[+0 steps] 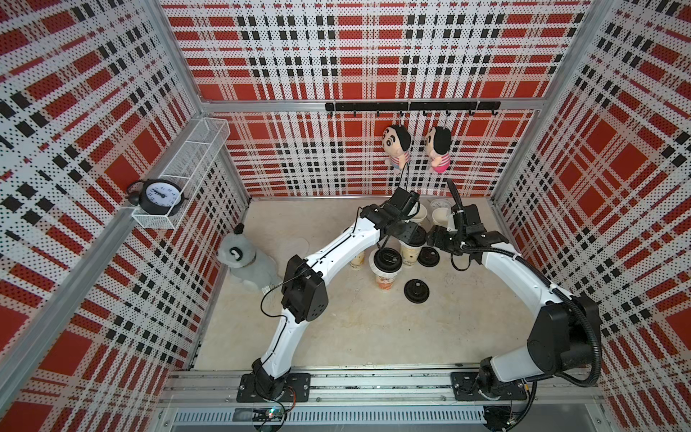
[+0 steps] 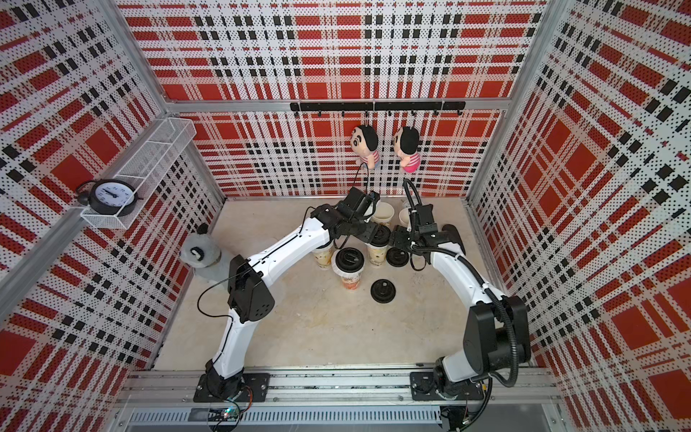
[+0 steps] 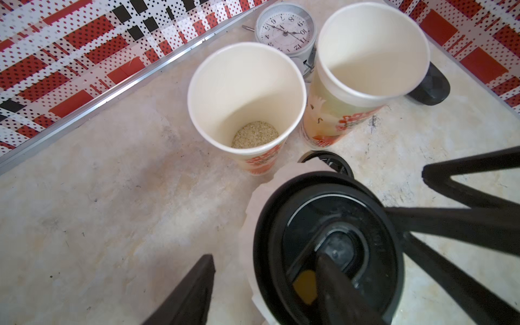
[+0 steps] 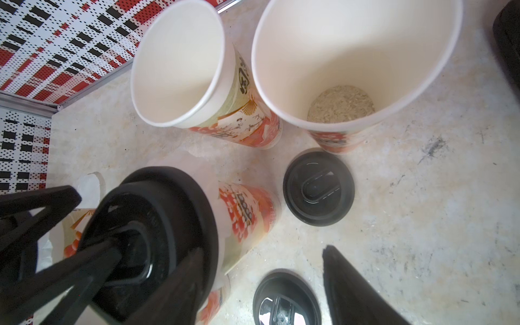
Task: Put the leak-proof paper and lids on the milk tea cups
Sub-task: Secure the cup lid on the cup.
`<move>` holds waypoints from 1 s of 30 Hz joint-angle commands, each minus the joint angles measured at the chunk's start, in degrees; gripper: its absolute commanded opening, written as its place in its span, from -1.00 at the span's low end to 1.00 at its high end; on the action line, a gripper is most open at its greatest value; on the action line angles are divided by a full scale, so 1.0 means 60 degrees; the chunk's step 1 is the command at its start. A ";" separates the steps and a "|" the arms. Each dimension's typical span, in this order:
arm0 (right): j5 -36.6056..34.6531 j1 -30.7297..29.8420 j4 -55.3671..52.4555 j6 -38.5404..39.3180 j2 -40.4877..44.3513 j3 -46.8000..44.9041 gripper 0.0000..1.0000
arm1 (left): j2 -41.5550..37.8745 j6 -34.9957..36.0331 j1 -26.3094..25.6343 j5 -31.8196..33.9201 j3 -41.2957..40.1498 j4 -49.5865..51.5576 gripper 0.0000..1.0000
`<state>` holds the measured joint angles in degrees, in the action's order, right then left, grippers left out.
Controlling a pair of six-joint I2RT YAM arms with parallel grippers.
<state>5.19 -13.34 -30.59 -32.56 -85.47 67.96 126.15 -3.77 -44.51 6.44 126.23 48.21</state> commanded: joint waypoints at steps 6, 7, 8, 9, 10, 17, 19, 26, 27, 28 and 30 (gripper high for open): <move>-0.0279 -0.0089 -0.1899 0.0502 0.0021 0.1079 0.45 | -0.0029 0.0074 -0.0008 0.0275 -0.0297 0.0699 0.22; -0.0245 -0.0091 -0.1940 0.0531 0.0022 0.1244 0.45 | -0.0015 0.0093 -0.0008 0.0275 -0.0283 0.0696 0.22; -0.0187 -0.0091 -0.1961 0.0551 0.0036 0.1367 0.45 | -0.0017 0.0083 -0.0008 0.0274 -0.0271 0.0696 0.22; -0.0118 -0.0091 -0.1962 0.0548 0.0036 0.1466 0.45 | -0.0019 0.0080 -0.0008 0.0267 -0.0268 0.0704 0.22; -0.0014 -0.0091 -0.1941 0.0547 0.0022 0.1551 0.45 | 0.0002 0.0085 -0.0008 0.0254 -0.0253 0.0683 0.22; 0.0628 -0.0163 -0.1525 0.0347 -0.0381 0.1835 0.45 | 0.0055 0.0089 -0.0008 0.0172 -0.0209 0.0652 0.22; 0.0712 -0.0240 -0.1469 0.0316 -0.0604 0.1920 0.44 | 0.0058 0.0093 -0.0008 0.0157 -0.0224 0.0650 0.21; 0.0753 -0.0552 -0.1312 0.0211 -0.1102 0.2043 0.44 | 0.0055 0.0100 -0.0008 0.0118 -0.0210 0.0623 0.21; 0.0733 -0.0573 -0.1303 0.0211 -0.1156 0.2041 0.43 | 0.0056 0.0100 -0.0008 0.0105 -0.0209 0.0615 0.21; 0.0683 -0.0577 -0.1314 0.0211 -0.1204 0.2032 0.43 | 0.0055 0.0101 -0.0008 0.0106 -0.0213 0.0623 0.21; 0.0554 -0.0588 -0.1383 0.0211 -0.1277 0.2001 0.43 | 0.0055 0.0102 -0.0008 0.0081 -0.0196 0.0619 0.21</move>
<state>9.41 -16.38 -38.54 -31.14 -91.94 79.24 126.06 -3.77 -44.66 6.68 126.13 48.23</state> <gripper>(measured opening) 0.716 0.607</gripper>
